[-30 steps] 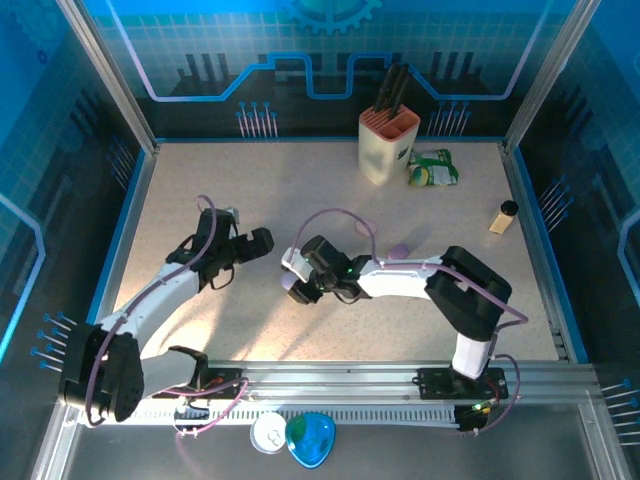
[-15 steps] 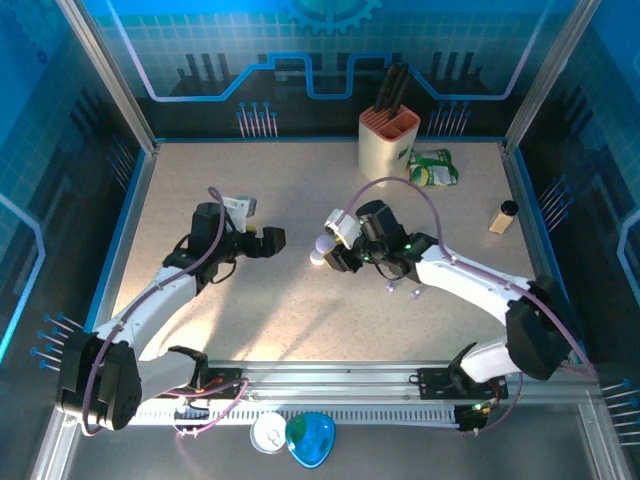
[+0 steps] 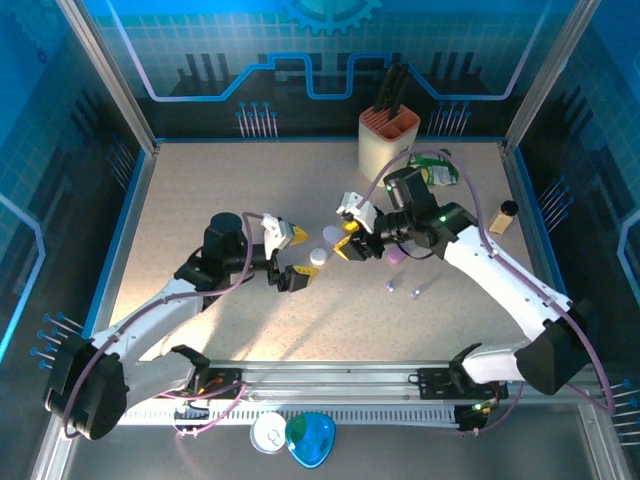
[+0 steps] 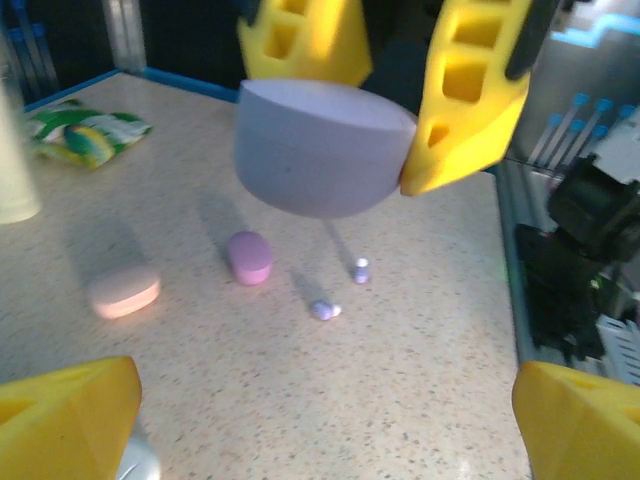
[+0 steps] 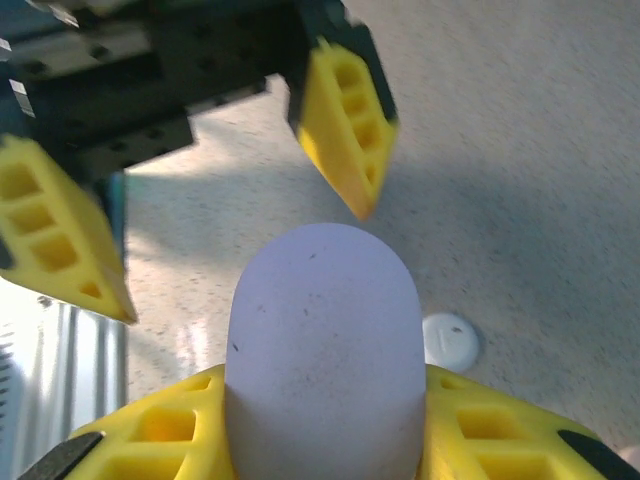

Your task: Insert wireless bluetooth earbuds into charging case

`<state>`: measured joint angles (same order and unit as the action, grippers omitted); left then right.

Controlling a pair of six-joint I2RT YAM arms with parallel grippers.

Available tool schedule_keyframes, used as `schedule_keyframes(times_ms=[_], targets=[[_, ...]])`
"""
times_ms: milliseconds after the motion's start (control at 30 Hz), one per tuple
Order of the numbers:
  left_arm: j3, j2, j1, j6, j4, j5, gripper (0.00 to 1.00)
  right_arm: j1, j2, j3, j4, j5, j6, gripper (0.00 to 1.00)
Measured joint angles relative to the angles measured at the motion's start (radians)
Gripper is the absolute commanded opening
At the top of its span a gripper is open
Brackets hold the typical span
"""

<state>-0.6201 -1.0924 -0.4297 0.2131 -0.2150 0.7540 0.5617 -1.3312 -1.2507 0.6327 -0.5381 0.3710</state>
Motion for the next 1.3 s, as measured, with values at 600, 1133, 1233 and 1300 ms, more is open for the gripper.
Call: schedule_keyframes(times_ms=[600,1133,1233,1300], targets=[[-0.046,-0.021,-0.048,-0.074,-0.113,0.215,0.60,0.080,-0.027,-0.084,0.165,-0.158,0.132,0.37],[-0.045,-0.021,-0.052,-0.102,-0.126,0.214,0.59,0.082,-0.043,-0.087,0.170,-0.154,0.127,0.37],[-0.045,-0.021,-0.052,-0.106,-0.128,0.215,0.59,0.085,-0.043,-0.087,0.160,-0.150,0.126,0.37],[-0.045,-0.021,-0.052,-0.107,-0.128,0.215,0.58,0.086,-0.043,-0.087,0.159,-0.150,0.123,0.37]])
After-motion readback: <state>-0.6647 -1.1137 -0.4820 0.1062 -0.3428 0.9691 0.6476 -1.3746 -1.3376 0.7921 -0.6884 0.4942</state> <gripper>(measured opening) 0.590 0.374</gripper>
